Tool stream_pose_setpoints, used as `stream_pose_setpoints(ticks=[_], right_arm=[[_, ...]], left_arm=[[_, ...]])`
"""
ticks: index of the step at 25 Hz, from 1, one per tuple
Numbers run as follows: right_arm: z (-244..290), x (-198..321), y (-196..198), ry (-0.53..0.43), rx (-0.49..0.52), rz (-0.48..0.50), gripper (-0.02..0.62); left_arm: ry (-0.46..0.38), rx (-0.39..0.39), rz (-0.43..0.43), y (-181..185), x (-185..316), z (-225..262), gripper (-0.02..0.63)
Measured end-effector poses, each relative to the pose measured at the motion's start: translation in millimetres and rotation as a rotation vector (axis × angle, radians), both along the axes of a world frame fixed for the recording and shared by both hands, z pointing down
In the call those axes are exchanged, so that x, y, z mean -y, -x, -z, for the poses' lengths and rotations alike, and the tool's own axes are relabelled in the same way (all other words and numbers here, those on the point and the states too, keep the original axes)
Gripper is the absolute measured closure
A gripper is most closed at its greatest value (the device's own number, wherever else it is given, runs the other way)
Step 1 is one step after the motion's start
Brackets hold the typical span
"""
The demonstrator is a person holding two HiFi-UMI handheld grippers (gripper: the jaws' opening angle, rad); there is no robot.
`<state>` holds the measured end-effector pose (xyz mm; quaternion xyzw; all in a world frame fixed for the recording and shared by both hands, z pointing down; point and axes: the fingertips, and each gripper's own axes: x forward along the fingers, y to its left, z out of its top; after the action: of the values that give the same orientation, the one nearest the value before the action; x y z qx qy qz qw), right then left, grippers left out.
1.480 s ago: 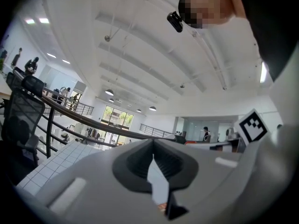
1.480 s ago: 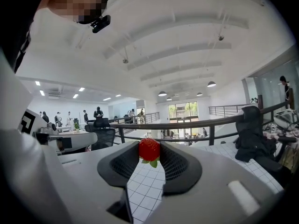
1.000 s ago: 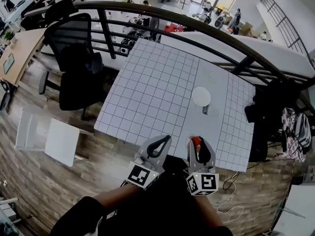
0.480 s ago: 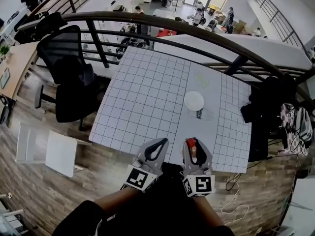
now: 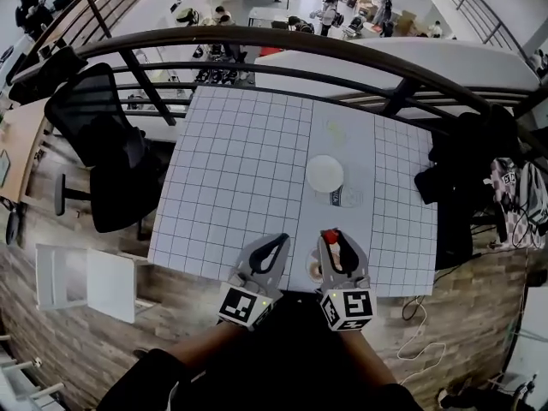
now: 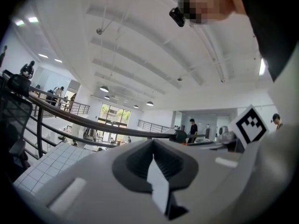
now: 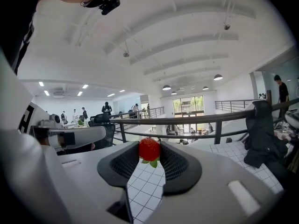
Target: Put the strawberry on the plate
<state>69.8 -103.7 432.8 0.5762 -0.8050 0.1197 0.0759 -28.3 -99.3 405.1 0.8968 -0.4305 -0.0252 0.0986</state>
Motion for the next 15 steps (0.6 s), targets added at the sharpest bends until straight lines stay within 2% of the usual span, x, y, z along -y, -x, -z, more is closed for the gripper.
stream_pose_setpoints(ticks=[7, 15], right_arm=[[-12, 49, -23, 0.027, 0.044, -0.006, 0.462], [-35, 100, -59, 0.068, 0.068, -0.035, 0.462]], left_arm=[[0.017, 0.02, -0.01, -26, 44, -14, 0.597], [0.115, 0.055, 0.011, -53, 82, -36, 0.597]])
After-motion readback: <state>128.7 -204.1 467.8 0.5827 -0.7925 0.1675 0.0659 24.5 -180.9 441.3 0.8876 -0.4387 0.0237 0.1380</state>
